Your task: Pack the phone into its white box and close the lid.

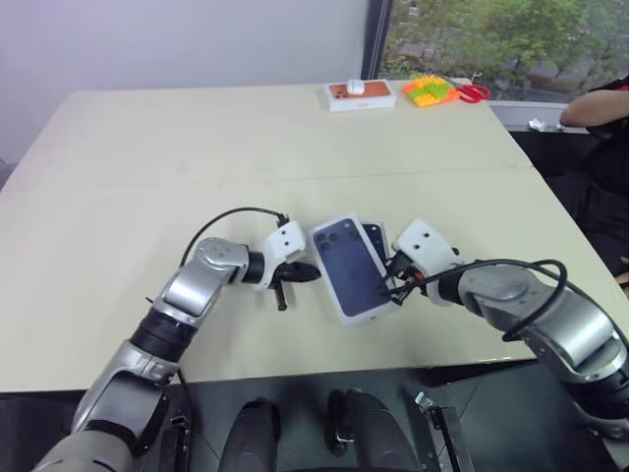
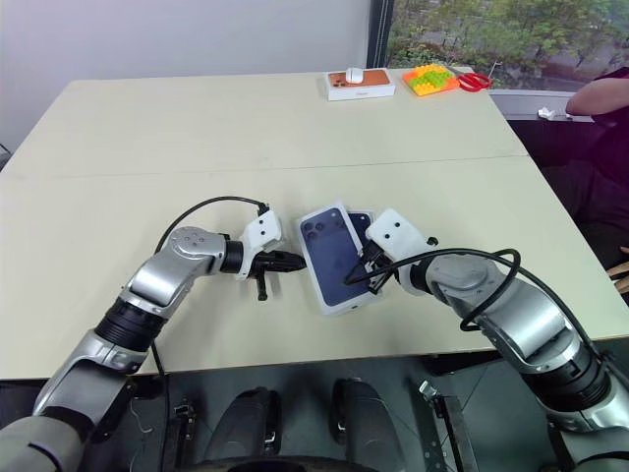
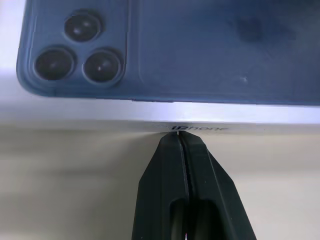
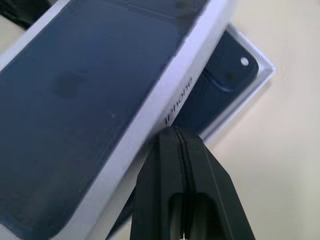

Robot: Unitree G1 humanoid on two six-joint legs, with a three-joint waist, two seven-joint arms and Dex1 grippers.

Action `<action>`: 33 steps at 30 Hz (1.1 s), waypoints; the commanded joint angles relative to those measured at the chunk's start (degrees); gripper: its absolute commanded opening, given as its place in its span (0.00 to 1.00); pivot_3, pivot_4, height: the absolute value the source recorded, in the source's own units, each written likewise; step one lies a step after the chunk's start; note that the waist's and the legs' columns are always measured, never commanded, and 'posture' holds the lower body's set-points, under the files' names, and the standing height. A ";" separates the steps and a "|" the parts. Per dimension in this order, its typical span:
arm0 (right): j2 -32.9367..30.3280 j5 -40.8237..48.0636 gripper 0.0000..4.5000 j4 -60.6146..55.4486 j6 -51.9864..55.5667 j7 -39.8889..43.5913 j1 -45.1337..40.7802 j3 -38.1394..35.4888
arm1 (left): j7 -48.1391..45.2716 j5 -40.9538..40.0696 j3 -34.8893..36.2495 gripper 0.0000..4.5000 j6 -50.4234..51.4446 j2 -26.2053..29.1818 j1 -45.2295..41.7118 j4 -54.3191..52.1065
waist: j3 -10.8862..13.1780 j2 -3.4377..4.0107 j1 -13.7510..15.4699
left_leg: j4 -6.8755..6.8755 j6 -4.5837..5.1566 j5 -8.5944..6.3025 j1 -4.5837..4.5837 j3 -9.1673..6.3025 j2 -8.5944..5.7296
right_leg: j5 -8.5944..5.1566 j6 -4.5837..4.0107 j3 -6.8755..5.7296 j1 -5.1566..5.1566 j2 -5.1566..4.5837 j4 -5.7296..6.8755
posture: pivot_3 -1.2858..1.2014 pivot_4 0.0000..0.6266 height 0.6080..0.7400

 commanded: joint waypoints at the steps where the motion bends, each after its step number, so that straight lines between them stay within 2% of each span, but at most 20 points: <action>1: 0.68 -1.60 0.00 -2.60 0.52 1.25 -0.65 -1.25 | 0.71 -0.50 1.31 0.01 -2.04 -1.97 -1.64 0.08 | 0.00 0.00 -0.05 | 0.00 0.00 0.00 0.00 0.00 0.00 | 0.00 0.00 0.00 0.00 0.00 0.00 | 0.52 0.24 1.00; 11: 1.28 -3.98 0.00 -4.69 3.06 2.47 0.52 -3.84 | 2.93 -0.86 1.83 0.01 -3.34 -6.97 -3.18 1.59 | 0.00 0.00 0.04 | 0.03 0.00 0.00 0.00 -0.01 0.00 | 0.02 -0.02 0.00 0.00 0.00 0.06 | 0.52 0.24 1.00; 33: 4.18 -9.25 0.00 -4.44 4.24 3.76 1.73 -4.77 | 3.76 -1.55 3.70 0.01 -1.39 -8.20 -3.08 1.42 | 0.00 0.00 -0.07 | 0.04 0.00 0.00 0.03 -0.02 0.00 | 0.11 -0.18 0.00 0.00 0.01 0.12 | 0.52 0.24 1.00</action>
